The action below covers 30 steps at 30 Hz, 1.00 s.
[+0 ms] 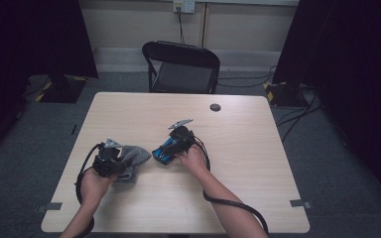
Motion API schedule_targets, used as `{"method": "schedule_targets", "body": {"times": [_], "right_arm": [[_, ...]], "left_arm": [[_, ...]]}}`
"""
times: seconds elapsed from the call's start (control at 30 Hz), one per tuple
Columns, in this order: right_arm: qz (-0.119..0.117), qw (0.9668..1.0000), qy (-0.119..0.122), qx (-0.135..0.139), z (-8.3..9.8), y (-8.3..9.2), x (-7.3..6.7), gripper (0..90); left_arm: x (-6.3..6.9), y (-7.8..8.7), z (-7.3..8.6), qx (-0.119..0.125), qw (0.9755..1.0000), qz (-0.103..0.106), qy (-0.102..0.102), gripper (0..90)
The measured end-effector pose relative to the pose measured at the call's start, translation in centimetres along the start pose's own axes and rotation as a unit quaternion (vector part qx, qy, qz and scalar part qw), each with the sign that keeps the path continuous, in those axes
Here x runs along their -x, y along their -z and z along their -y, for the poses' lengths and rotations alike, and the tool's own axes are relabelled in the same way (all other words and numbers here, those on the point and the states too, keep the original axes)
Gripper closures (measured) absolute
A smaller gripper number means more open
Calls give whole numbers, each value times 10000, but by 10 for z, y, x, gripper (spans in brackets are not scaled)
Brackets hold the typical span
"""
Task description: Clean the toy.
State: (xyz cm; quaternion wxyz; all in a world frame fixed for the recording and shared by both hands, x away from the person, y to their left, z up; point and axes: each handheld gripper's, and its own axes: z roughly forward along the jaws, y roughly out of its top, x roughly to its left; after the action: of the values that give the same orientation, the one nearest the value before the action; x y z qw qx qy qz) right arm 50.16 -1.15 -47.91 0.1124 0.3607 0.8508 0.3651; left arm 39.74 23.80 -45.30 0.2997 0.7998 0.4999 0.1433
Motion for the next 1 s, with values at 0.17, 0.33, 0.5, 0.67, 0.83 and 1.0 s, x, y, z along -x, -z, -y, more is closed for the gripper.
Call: {"method": "schedule_targets", "body": {"times": [0.17,0.33,0.5,0.67,0.83,1.0], "right_arm": [[-2,10000,-18,-27,-1,0,0,116],[-5,10000,-2,-50,-1,-1,0,116],[-5,10000,-18,-36,-1,0,0,116],[-11,10000,2,-34,-1,0,0,116],[-27,10000,-3,-59,-2,0,1,116],[-11,10000,-19,-37,-1,0,0,116]], "left_arm": [[4,-25,-6,-322,9992,-216,-73,753],[18,-33,-10,-416,9985,-24,-342,753],[27,-35,-11,-414,9973,234,-558,755],[33,-34,-10,-406,9968,387,-561,756],[43,-33,-10,-447,9956,584,-576,757],[54,-30,-8,-502,9937,753,-666,758]]}}
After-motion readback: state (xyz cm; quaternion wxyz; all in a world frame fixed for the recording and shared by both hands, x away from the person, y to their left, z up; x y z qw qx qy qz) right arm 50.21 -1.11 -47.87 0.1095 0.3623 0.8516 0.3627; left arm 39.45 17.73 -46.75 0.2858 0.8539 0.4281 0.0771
